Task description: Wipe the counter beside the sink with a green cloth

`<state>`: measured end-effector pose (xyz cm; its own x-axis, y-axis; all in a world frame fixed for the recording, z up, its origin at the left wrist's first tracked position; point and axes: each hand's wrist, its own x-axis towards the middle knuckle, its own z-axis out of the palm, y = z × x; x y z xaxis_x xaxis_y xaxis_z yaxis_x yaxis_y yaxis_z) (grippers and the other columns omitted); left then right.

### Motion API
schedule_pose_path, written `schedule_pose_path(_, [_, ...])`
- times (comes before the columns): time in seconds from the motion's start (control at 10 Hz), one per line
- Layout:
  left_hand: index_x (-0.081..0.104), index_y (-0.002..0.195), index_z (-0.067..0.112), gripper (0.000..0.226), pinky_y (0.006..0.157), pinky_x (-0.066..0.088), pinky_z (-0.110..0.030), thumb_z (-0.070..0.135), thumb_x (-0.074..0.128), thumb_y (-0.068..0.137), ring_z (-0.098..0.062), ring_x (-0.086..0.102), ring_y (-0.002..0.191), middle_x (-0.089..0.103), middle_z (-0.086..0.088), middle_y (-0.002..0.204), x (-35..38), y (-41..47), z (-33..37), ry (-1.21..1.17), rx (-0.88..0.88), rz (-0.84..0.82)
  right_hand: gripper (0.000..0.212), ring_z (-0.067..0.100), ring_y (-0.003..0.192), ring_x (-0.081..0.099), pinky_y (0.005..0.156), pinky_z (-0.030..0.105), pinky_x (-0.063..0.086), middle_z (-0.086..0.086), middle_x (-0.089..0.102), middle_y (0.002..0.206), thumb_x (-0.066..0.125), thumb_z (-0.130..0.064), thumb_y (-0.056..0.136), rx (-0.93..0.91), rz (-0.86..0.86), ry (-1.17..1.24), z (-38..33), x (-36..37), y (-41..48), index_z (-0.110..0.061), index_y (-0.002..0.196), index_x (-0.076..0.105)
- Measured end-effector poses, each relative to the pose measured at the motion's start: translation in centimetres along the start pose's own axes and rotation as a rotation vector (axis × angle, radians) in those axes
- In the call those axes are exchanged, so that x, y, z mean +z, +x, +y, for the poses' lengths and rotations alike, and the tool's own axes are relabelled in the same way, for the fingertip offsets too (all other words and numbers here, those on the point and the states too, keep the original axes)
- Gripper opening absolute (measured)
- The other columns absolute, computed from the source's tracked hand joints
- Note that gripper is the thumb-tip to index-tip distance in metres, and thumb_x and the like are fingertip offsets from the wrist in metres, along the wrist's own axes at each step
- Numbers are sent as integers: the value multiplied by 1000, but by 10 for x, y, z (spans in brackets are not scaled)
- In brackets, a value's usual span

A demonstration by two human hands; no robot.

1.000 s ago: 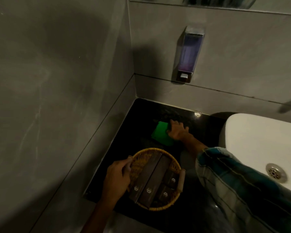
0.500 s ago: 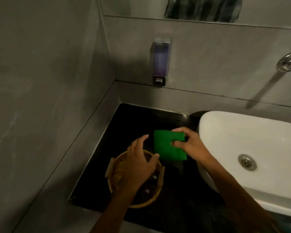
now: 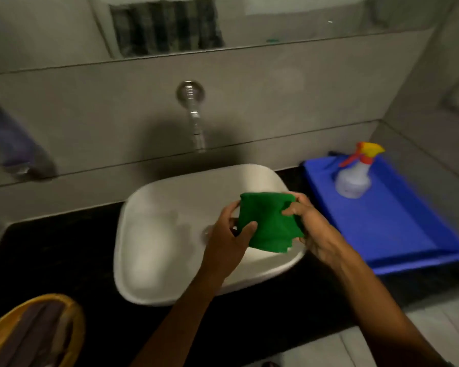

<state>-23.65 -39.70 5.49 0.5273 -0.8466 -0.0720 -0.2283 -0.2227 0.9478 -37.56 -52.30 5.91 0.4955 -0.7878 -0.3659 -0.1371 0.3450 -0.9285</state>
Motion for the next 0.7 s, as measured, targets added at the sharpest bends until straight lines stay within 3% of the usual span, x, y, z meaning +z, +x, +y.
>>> schedule_pose_path(0.1, [45, 130, 29, 50, 78, 57, -43, 26, 66, 85, -26, 69, 88, 70, -3, 98, 72, 20, 20, 92, 77, -13, 45, 14, 59, 63, 46, 22, 50, 8, 63, 79, 58, 0, 81, -41, 207, -39, 1, -72, 4, -26, 117, 50])
schedule_pose_path(0.2, [53, 127, 26, 38, 88, 50, -43, 26, 58, 89, -36, 63, 103, 68, -14, 113, 174, 40, 39, 371, 214, -144, 32, 21, 61, 54, 60, 32, 47, 15, 61, 78, 60, 6, 83, -144, 434, -232, 16, -159, 11, -20, 102, 58])
schedule_pose_path(0.3, [54, 128, 25, 36, 94, 45, -43, 32, 51, 93, -36, 60, 111, 65, -16, 120, 228, 48, 40, 493, 264, -262, 26, 20, 68, 56, 68, 34, 48, 14, 68, 85, 61, 3, 84, -158, 522, -457, 26, -206, 18, -21, 90, 67])
schedule_pose_path(0.4, [44, 135, 29, 42, 106, 30, -52, 46, 37, 96, -34, 55, 121, 60, -13, 132, 283, 49, 31, 682, 274, -430, 21, 23, 83, 64, 79, 30, 48, 12, 74, 98, 59, -1, 84, -149, 615, -680, 38, -253, 27, -14, 94, 73])
schedule_pose_path(0.5, [33, 143, 29, 56, 114, 14, -60, 57, 26, 95, -37, 37, 138, 48, -16, 146, 305, 47, 18, 809, 228, -567, 26, 29, 100, 65, 88, 31, 47, 15, 71, 112, 56, 0, 85, -86, 584, -767, 50, -272, 35, -11, 103, 71])
schedule_pose_path(0.6, [25, 149, 27, 99, 114, -14, -63, 81, -8, 72, -38, -18, 147, 6, -22, 161, 309, 47, -2, 1022, 174, -774, 34, 31, 124, 51, 105, 41, 37, 16, 54, 136, 46, -15, 93, 148, 289, -1088, 76, -279, 46, -19, 123, 62])
schedule_pose_path(0.7, [44, 141, 27, 88, 118, -5, -60, 79, 8, 80, -32, -7, 150, 12, -23, 160, 301, 45, -6, 1037, 328, -655, 38, 27, 135, 35, 109, 48, 24, 9, 41, 147, 38, -34, 94, 265, 212, -1451, 82, -276, 51, -29, 127, 57])
